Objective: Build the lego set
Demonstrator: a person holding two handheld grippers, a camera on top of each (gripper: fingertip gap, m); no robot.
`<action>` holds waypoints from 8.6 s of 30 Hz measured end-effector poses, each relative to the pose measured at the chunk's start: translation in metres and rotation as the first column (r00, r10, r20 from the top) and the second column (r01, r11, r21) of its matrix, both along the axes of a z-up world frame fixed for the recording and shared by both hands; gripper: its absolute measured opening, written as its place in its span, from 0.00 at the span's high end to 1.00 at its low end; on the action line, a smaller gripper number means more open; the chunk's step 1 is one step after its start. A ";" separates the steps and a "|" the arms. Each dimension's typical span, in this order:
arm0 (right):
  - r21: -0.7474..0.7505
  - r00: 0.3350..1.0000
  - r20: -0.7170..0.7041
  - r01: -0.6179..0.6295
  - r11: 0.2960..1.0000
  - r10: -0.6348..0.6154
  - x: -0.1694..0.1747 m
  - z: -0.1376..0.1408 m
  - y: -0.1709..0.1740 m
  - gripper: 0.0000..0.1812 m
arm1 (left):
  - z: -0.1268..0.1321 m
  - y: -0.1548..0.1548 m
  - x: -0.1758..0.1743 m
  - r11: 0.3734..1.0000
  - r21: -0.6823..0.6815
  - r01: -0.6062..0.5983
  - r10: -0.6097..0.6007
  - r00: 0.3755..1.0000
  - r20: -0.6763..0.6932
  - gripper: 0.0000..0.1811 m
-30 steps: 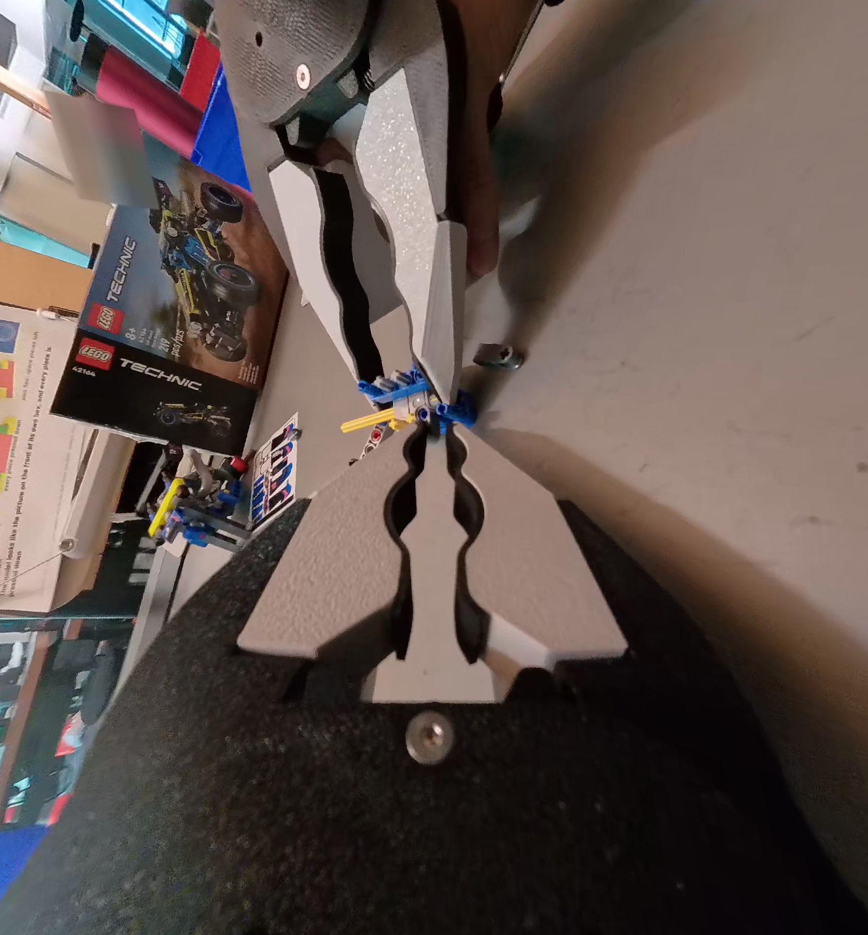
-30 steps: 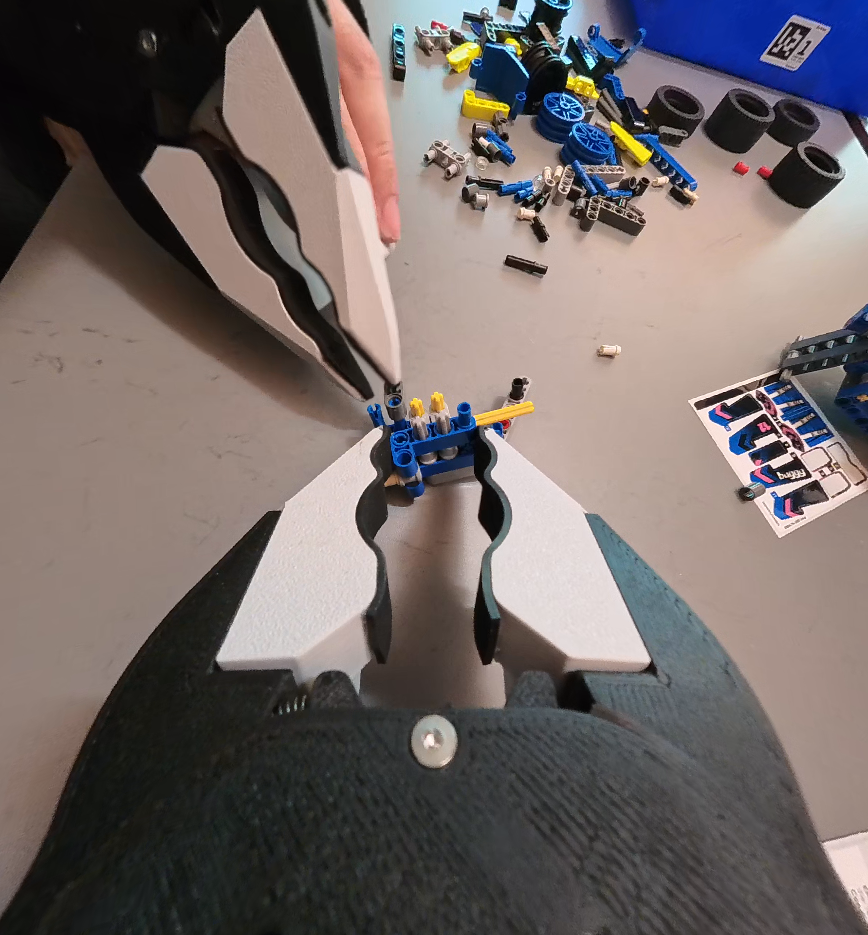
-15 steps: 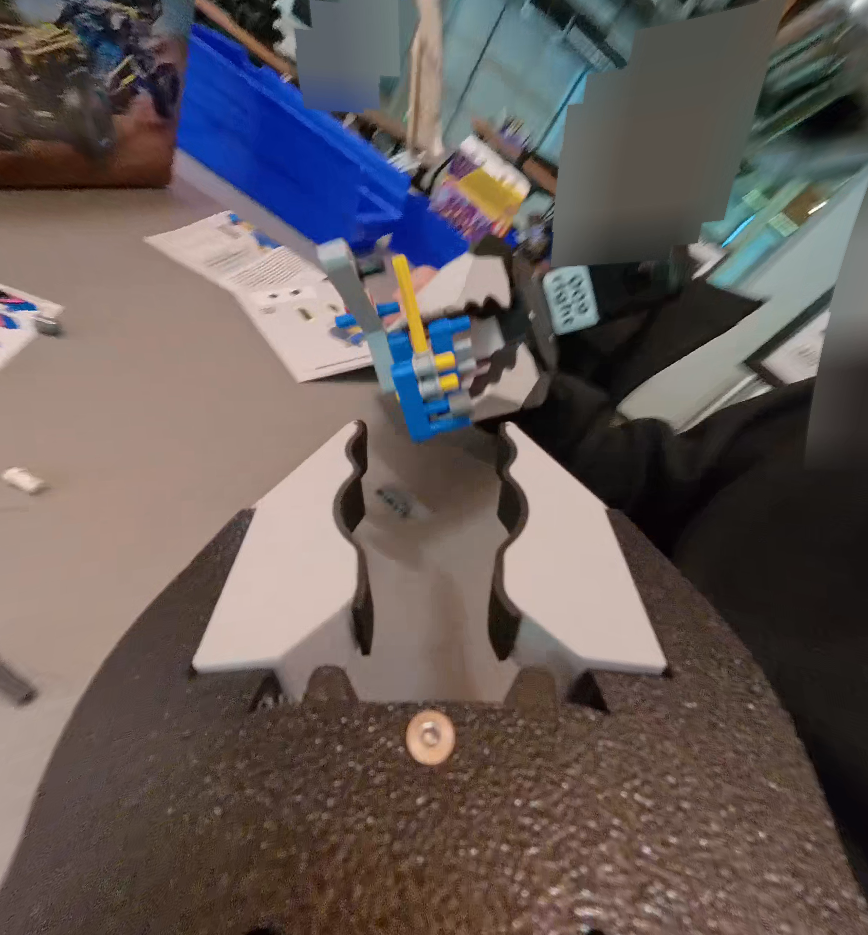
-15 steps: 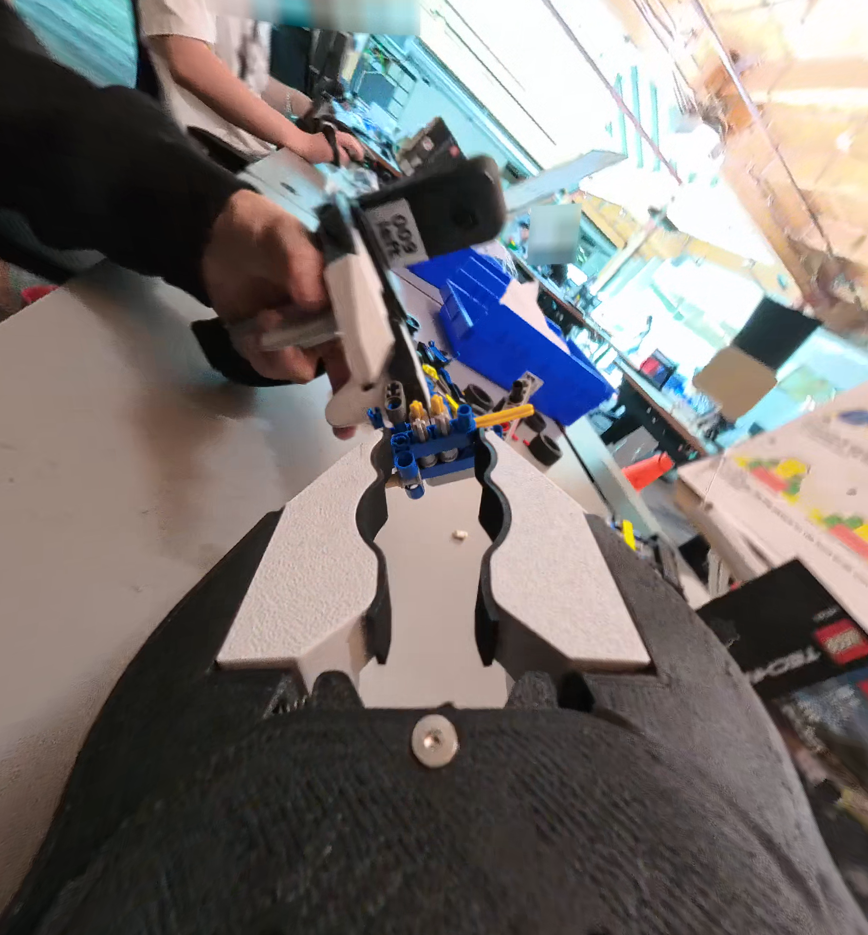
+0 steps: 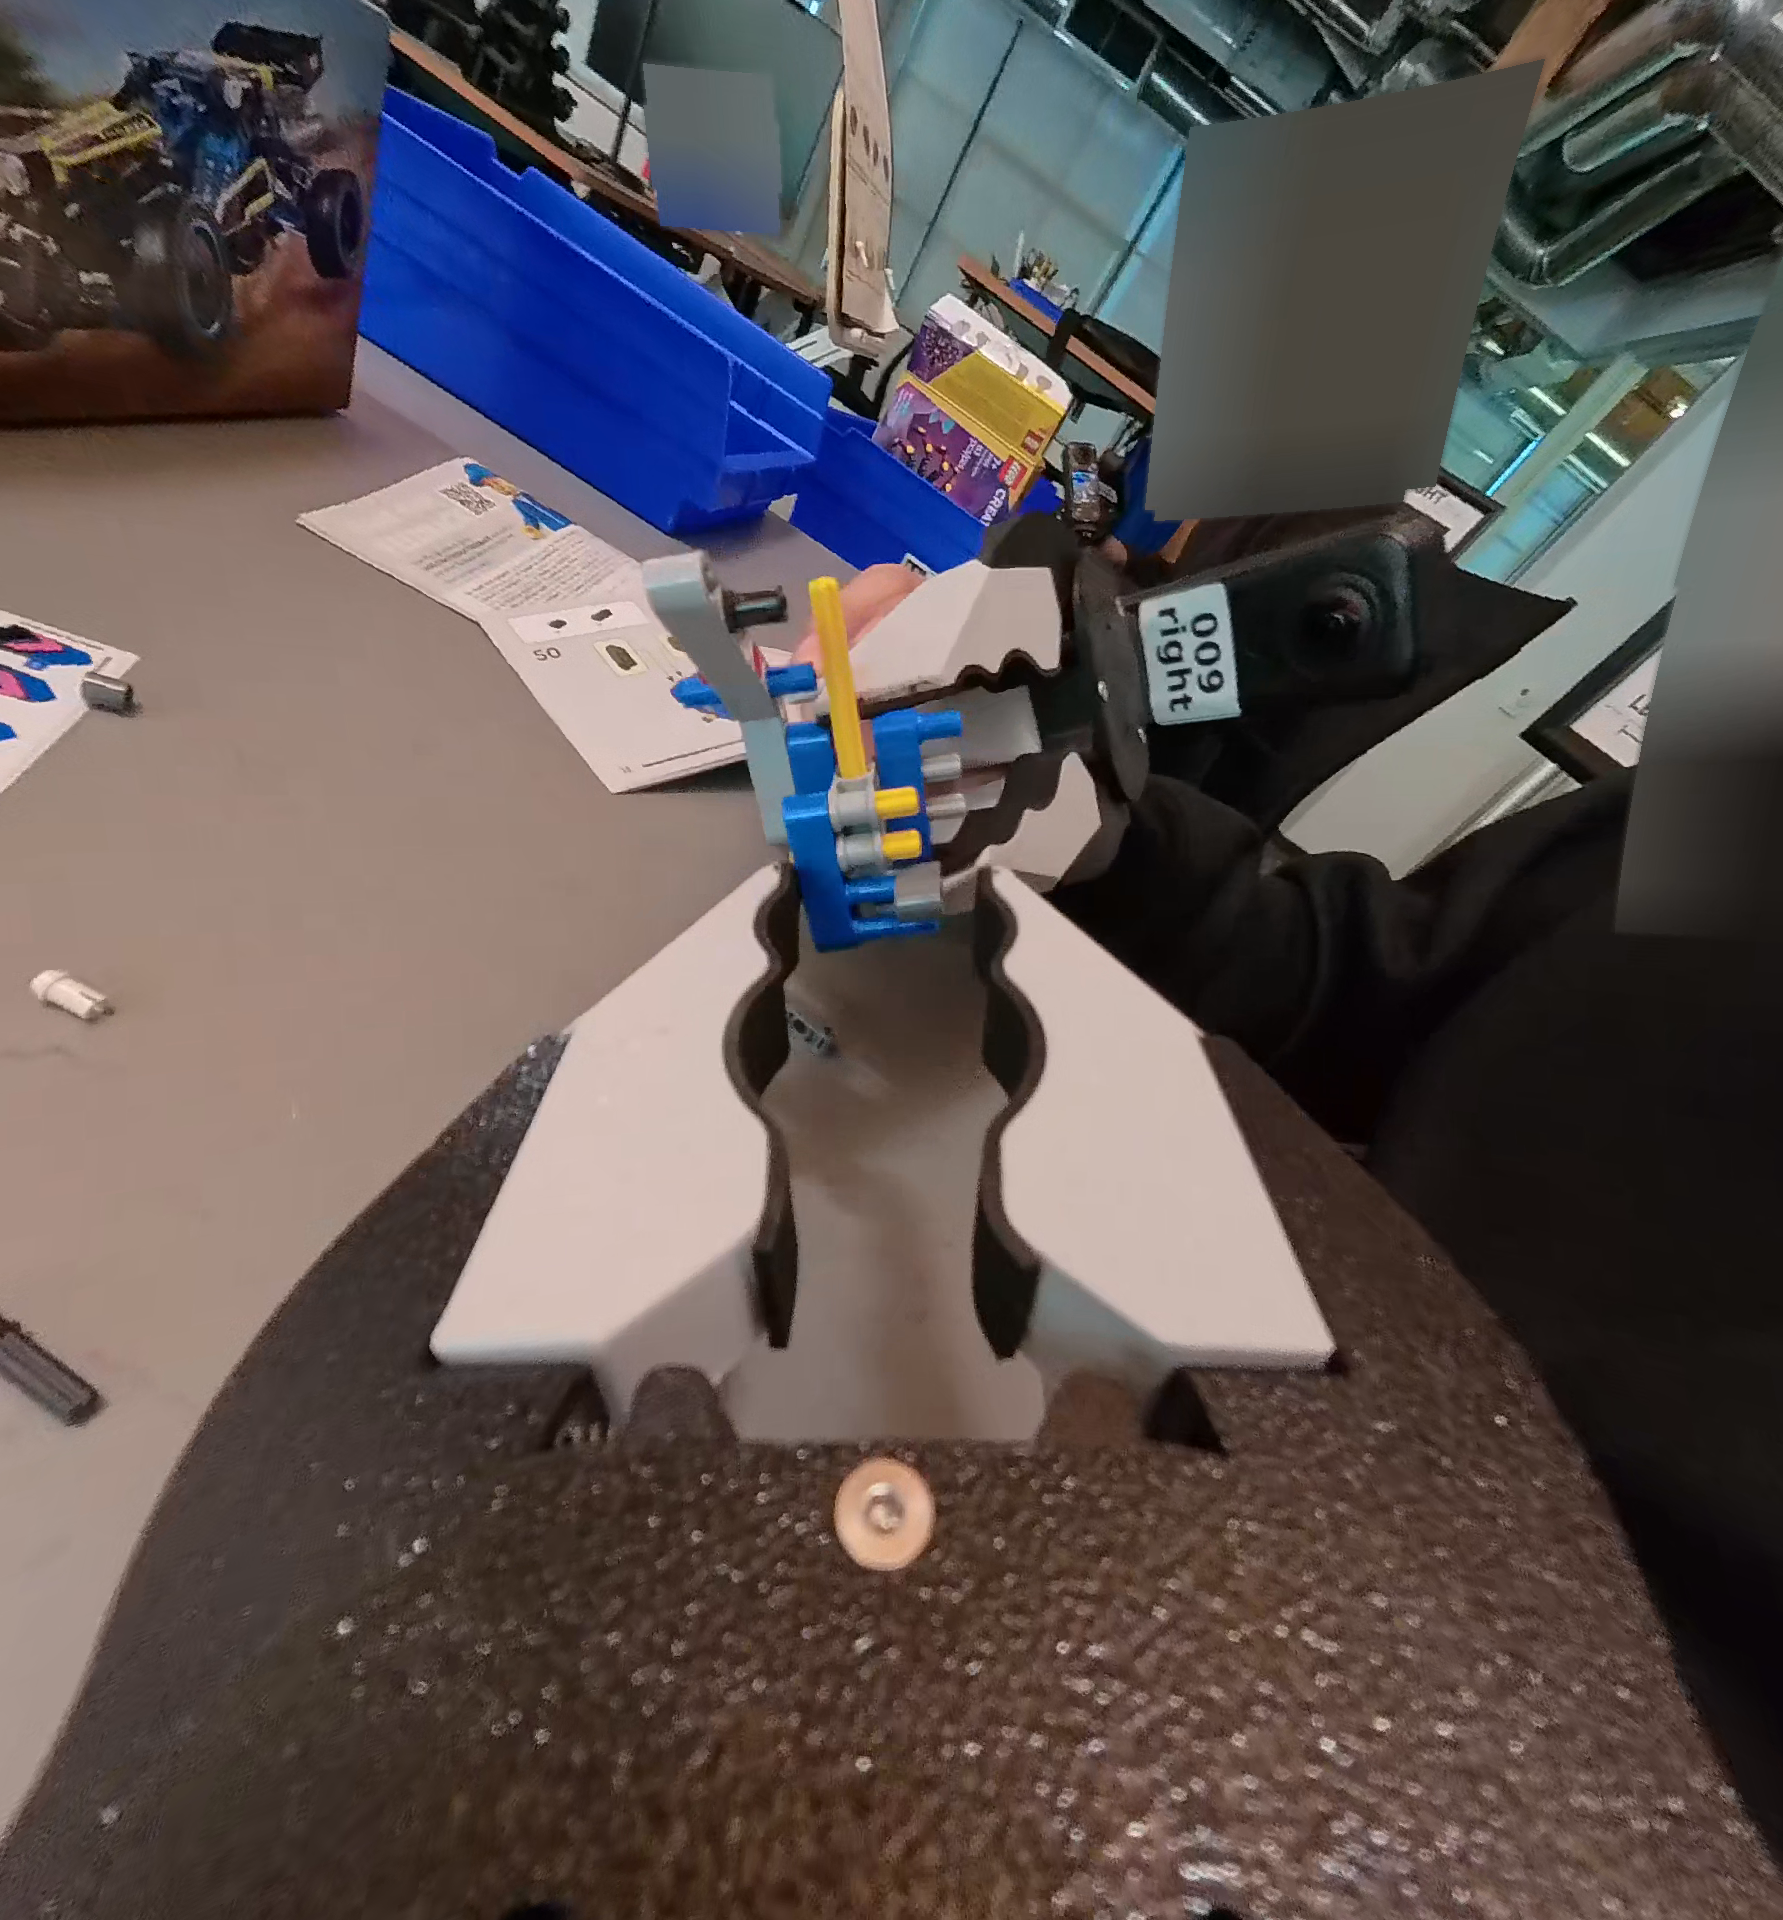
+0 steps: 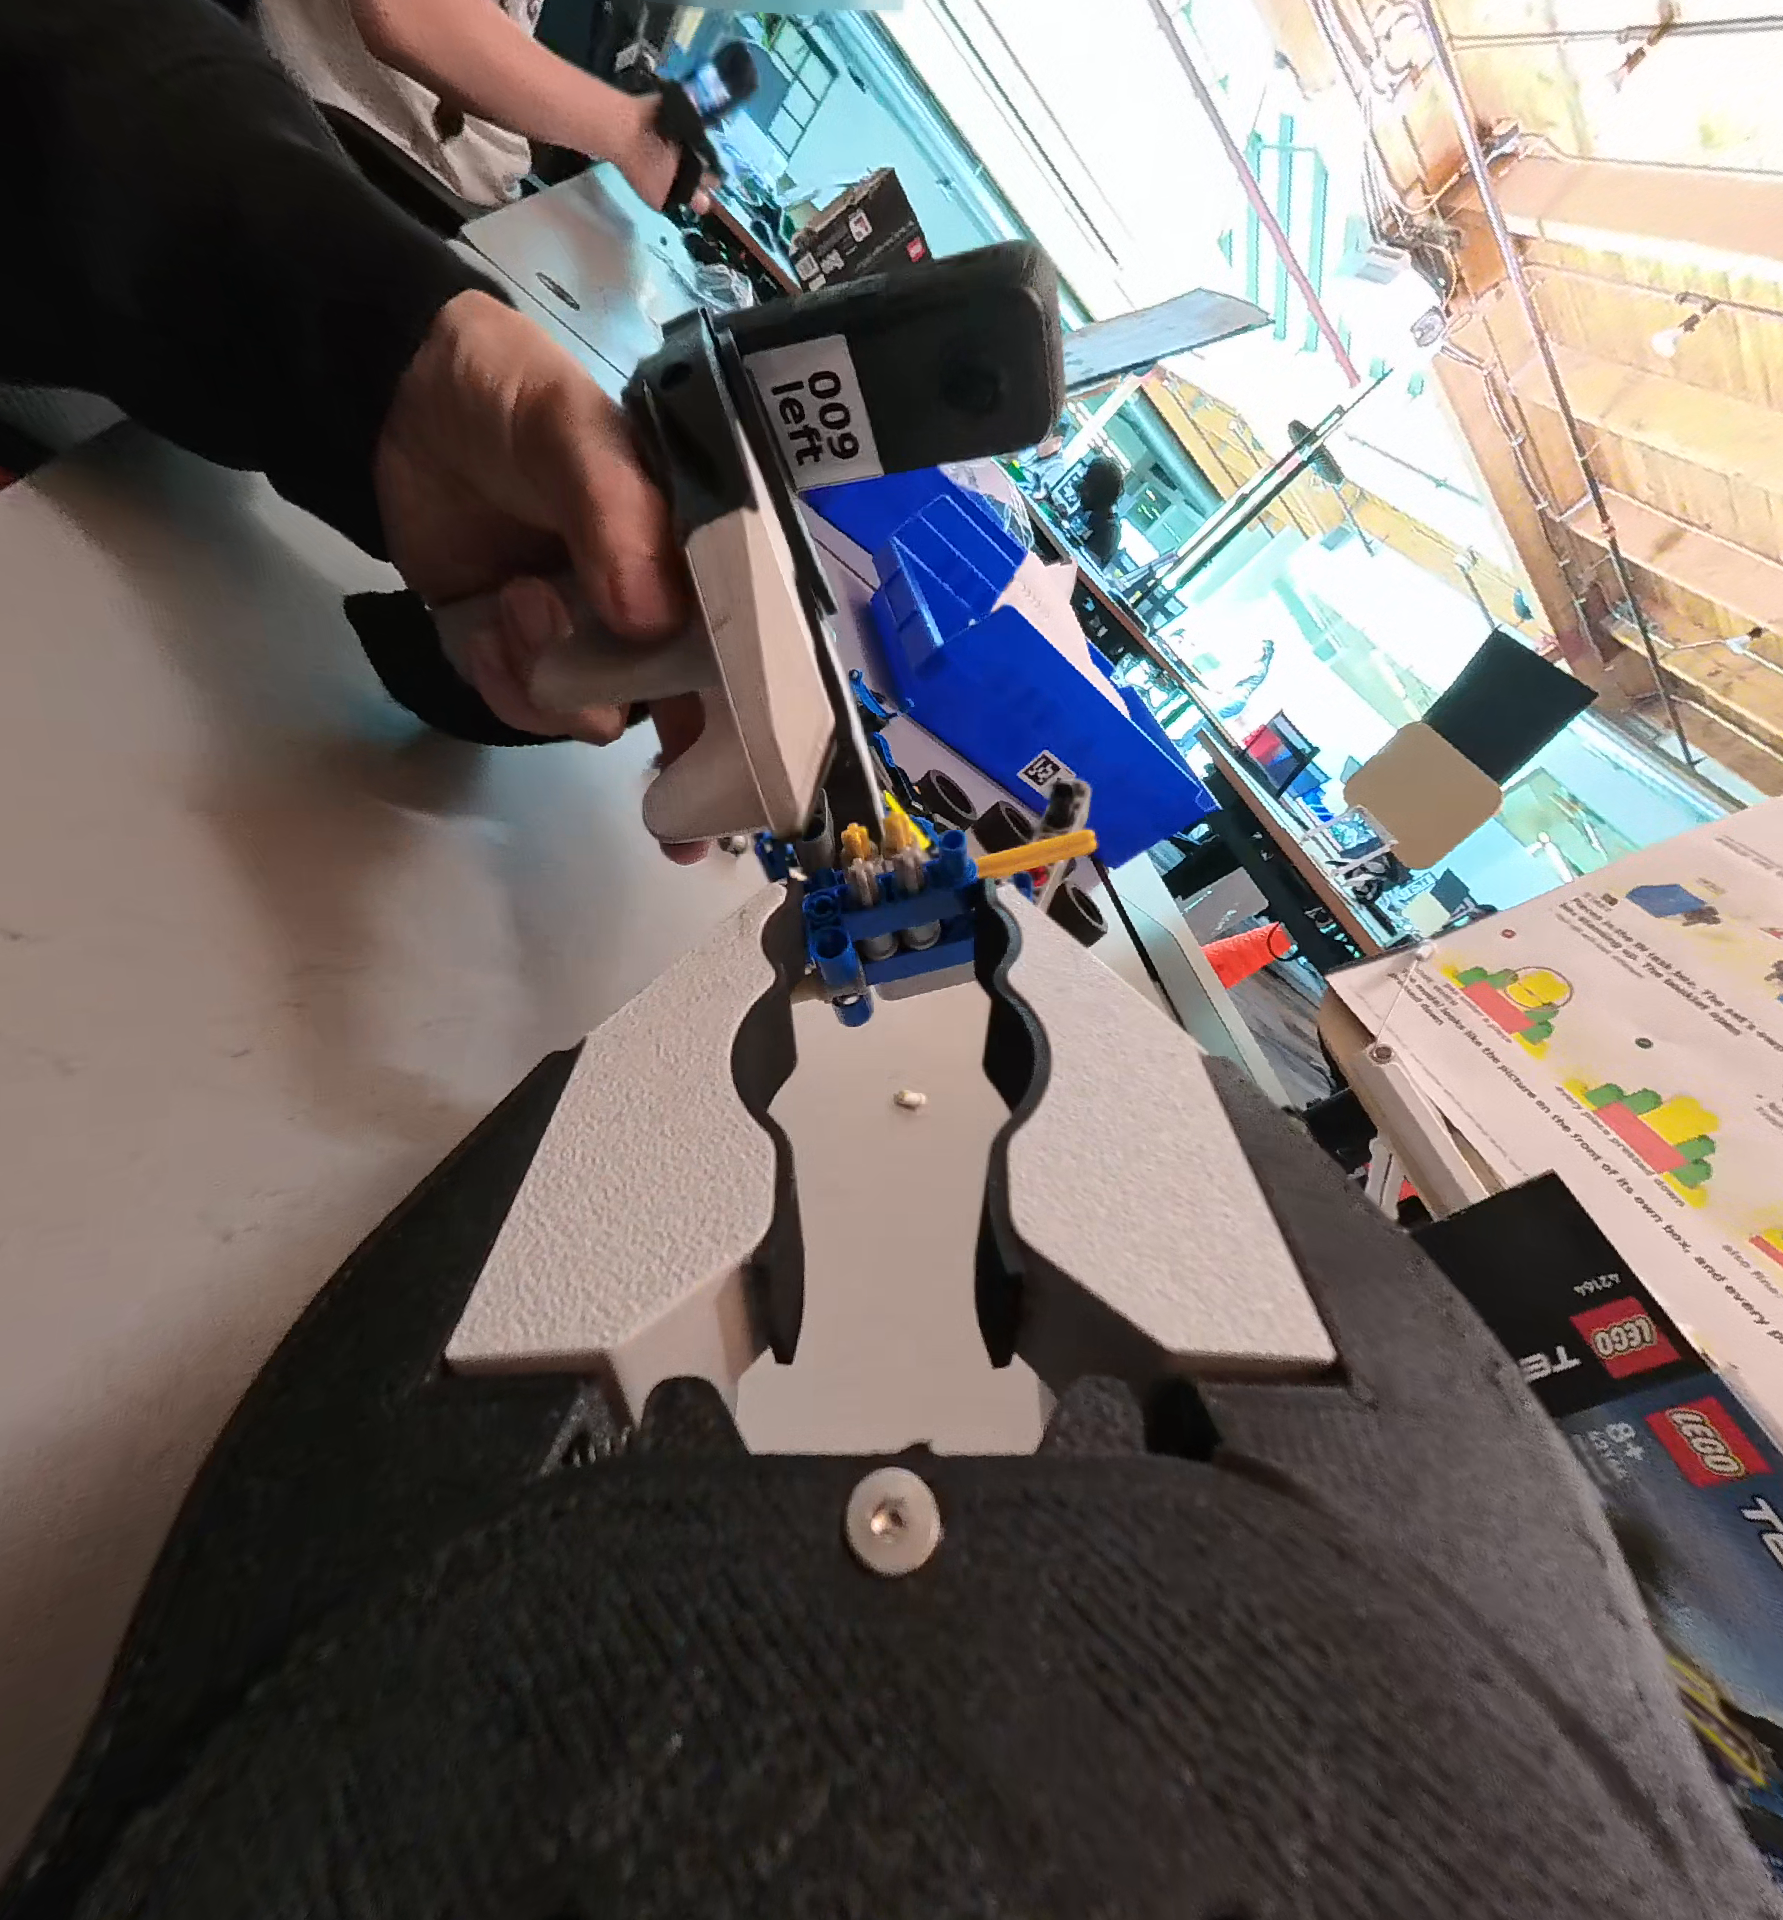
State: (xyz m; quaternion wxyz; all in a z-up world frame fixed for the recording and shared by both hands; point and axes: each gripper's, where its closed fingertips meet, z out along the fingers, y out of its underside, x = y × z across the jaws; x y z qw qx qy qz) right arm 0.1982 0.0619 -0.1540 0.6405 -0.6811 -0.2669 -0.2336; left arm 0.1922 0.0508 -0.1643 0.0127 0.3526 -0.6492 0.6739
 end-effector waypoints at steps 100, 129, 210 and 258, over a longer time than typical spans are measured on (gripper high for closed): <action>0.063 0.979 -0.160 -0.118 0.991 0.127 -0.013 0.008 -0.003 0.83 | 0.010 0.003 -0.014 0.988 -0.125 0.096 -0.101 0.994 -0.037 0.89; 0.138 0.999 0.000 -0.045 0.989 0.045 -0.012 0.022 -0.004 0.83 | 0.027 0.004 -0.012 0.988 -0.152 0.016 -0.016 1.000 0.003 0.89; 0.144 0.190 -0.960 -0.289 0.946 0.204 0.007 0.008 -0.004 0.83 | 0.023 0.003 0.013 0.183 0.599 -0.780 -0.581 0.406 0.706 0.87; 0.201 0.251 -0.923 -0.328 0.923 0.290 -0.002 0.019 -0.009 0.83 | 0.031 -0.006 -0.008 0.870 0.486 -0.075 -0.166 0.886 0.434 0.91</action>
